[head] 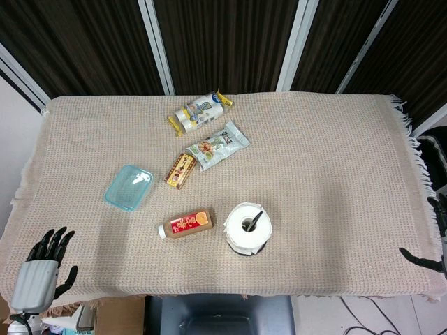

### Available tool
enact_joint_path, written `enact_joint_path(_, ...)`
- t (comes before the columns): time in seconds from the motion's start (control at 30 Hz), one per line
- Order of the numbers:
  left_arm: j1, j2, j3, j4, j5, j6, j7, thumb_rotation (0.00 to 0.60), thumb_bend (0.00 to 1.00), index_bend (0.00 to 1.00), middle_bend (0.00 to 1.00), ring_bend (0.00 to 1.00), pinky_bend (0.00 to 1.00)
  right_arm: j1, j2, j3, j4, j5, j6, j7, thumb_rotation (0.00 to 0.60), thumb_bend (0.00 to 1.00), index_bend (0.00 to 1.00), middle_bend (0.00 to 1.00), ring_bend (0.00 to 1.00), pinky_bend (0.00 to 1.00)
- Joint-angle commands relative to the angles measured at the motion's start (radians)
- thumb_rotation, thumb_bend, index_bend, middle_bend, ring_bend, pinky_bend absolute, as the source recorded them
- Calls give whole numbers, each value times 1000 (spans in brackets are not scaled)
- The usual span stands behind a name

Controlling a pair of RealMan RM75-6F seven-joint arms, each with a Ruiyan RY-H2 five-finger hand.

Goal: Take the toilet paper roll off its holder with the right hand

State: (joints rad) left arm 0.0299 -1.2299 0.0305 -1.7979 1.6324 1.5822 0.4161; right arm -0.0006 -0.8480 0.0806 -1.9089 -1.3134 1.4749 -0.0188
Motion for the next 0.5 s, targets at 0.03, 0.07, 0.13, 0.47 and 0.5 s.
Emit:
enact_joint_path(0.03,1,-1,1,1,1,0,-1,600,407,114,61,57,210,-6,-5,1,1,-7,11,-4,600,50,0,24,0,0)
enact_joint_path(0.07,2,0,3,-1,2,0,0,600,406,114,61,57,210,-6,-6,0,2,-8,12,-7,600,50,0,24,0,0)
enact_joint_path(0.13,2,0,5,-2,3,-2,0,600,404,114,62,56,210,-6,-9,0,3,-8,12,-11,600,51,0,24,0,0)
enact_joint_path(0.47,-7,6,9,3,14,-14,-29,600,396,116,64,57,209,7,-9,-4,18,-62,-29,134,600,50,0,24,0,0)
enact_joint_path(0.5,-6,6,10,4,15,-13,-33,600,396,116,64,57,210,12,-5,-9,22,-82,-46,175,600,50,0,24,0,0)
